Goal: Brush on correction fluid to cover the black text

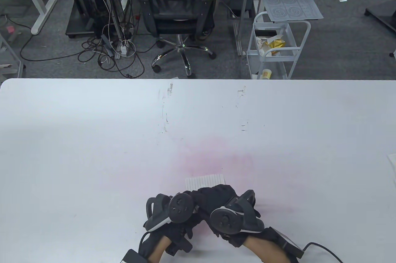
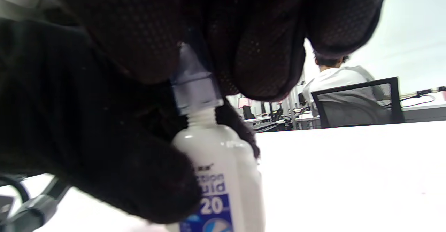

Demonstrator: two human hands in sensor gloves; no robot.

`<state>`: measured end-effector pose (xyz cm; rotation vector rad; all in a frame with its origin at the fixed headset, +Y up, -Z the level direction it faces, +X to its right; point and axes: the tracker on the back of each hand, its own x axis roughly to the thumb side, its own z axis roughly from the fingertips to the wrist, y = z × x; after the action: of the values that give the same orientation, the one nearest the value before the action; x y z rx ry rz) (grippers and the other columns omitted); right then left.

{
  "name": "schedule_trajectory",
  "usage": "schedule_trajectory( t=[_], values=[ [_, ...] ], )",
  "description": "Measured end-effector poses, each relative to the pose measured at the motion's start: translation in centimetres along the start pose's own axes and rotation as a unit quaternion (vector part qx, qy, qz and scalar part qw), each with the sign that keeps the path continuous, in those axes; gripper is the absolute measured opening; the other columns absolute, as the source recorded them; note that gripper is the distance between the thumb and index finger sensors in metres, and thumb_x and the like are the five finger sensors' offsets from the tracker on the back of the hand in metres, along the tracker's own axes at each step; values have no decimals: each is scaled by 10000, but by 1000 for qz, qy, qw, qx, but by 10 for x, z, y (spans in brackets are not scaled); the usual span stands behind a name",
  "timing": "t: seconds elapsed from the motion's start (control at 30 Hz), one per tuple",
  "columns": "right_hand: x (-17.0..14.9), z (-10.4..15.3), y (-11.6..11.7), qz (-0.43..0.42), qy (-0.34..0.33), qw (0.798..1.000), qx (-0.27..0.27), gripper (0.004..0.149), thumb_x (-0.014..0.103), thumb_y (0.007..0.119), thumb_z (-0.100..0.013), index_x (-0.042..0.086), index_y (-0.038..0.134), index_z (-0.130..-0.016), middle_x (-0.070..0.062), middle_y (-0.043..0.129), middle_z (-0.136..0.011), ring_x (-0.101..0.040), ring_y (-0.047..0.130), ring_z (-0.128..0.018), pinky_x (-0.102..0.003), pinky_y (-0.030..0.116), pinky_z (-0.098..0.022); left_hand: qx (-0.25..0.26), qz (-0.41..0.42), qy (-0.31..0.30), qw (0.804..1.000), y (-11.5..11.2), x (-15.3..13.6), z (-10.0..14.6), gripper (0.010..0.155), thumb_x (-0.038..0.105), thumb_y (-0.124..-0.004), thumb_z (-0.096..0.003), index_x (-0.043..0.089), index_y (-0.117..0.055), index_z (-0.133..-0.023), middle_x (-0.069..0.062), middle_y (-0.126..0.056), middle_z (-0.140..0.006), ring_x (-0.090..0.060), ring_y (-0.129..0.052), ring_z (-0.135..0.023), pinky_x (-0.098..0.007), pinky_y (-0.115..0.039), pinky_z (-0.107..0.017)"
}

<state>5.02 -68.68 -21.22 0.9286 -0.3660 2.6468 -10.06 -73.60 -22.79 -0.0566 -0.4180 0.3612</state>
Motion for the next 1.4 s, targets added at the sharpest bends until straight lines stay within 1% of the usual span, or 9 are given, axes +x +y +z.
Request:
schedule_trajectory(
  t=[0.17,0.3,0.43,0.57,0.77,0.9,1.03,1.13,1.4],
  values=[
    [-8,0,1,15,39,999,-11,510,513,901,-318,192,897,-714,-37,959,-618,-251,1046,-412,-516,807,-454,-6,-5,-4,1000,-2,2,-1,597,491,-956,-314,199,-870,-828,-84,-990,-730,-214,-1066,-510,-395,-895,-466],
    [-16,0,2,13,48,999,-1,597,604,848,-319,199,864,-756,-36,927,-678,-272,1022,-483,-527,778,-491,-11,-4,-2,1000,-2,1,-1,597,492,-956,-315,201,-868,-829,-83,-990,-733,-214,-1066,-512,-396,-893,-469],
    [-21,-2,-1,-74,10,996,40,608,471,866,-359,188,756,-886,-66,819,-832,-326,951,-649,-567,714,-556,-10,-5,0,1000,-2,0,0,595,490,-956,-316,201,-869,-828,-83,-991,-731,-213,-1066,-512,-395,-895,-467],
    [-21,-4,1,-100,13,992,74,507,320,881,-365,212,792,-852,-53,835,-817,-322,958,-637,-567,718,-554,1,-6,-8,1000,-1,1,0,597,489,-962,-311,199,-874,-825,-85,-995,-727,-213,-1071,-506,-393,-900,-463],
    [-20,-2,0,-13,38,999,28,508,516,898,-326,207,874,-729,-22,928,-653,-259,1019,-455,-522,784,-478,-7,-12,-7,1000,-2,2,0,596,490,-961,-311,199,-875,-824,-84,-997,-724,-212,-1072,-506,-391,-902,-463],
    [-22,-1,-2,5,47,999,14,536,614,834,-326,231,887,-697,-3,939,-634,-257,1021,-449,-520,784,-482,-9,-7,-6,1000,-2,1,0,595,491,-959,-313,202,-872,-826,-84,-996,-726,-212,-1071,-507,-394,-899,-464],
    [-25,-3,-1,-87,1,994,68,574,477,848,-371,204,779,-870,-53,834,-826,-326,954,-652,-567,714,-559,-8,-6,-4,1000,-1,0,1,596,491,-959,-312,201,-874,-825,-84,-996,-726,-211,-1073,-505,-393,-900,-463],
    [-25,-4,2,-104,10,991,85,519,346,861,-380,205,773,-871,-57,824,-830,-323,948,-655,-568,711,-561,1,-1,-8,1000,0,1,1,597,490,-961,-310,197,-876,-824,-86,-999,-722,-210,-1076,-502,-390,-906,-460],
    [-26,-2,2,-26,58,997,35,523,555,872,-328,210,866,-721,-14,922,-648,-257,1013,-453,-522,780,-478,-7,-5,-9,1000,0,1,1,597,492,-959,-312,197,-877,-823,-83,-1000,-721,-209,-1076,-502,-389,-907,-458]
  ],
)
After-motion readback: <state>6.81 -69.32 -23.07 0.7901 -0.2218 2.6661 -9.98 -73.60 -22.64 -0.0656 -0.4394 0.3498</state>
